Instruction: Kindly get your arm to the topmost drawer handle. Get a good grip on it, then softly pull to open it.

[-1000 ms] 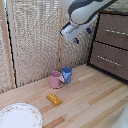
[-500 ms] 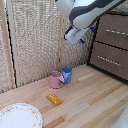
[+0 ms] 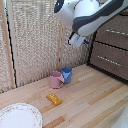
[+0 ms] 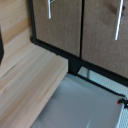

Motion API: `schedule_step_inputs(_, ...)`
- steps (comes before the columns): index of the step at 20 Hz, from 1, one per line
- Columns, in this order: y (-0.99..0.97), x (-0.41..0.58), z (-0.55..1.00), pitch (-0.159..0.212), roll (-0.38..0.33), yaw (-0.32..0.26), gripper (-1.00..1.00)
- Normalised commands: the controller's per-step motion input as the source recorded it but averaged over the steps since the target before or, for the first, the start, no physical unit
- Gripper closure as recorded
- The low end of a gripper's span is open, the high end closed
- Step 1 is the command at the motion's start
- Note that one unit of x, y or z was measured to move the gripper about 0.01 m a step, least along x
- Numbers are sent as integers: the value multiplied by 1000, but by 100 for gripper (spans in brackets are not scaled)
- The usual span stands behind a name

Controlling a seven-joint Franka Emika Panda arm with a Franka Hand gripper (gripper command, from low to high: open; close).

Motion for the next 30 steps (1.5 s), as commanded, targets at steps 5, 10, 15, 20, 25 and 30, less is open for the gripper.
schedule_step_inputs(5, -142, 0, -38, -6, -255, 249, -100)
schedule_step_inputs(10, -345, -85, 0, -46, -214, 213, -100)
schedule_step_inputs(15, -514, -270, 5, -45, -220, 125, -100)
schedule_step_inputs(20, -666, -219, 0, -46, -191, 88, -100)
schedule_step_inputs(25, -787, -104, 0, -61, -148, 73, -100)
schedule_step_inputs(30, -754, 0, -4, -38, -101, 124, -100)
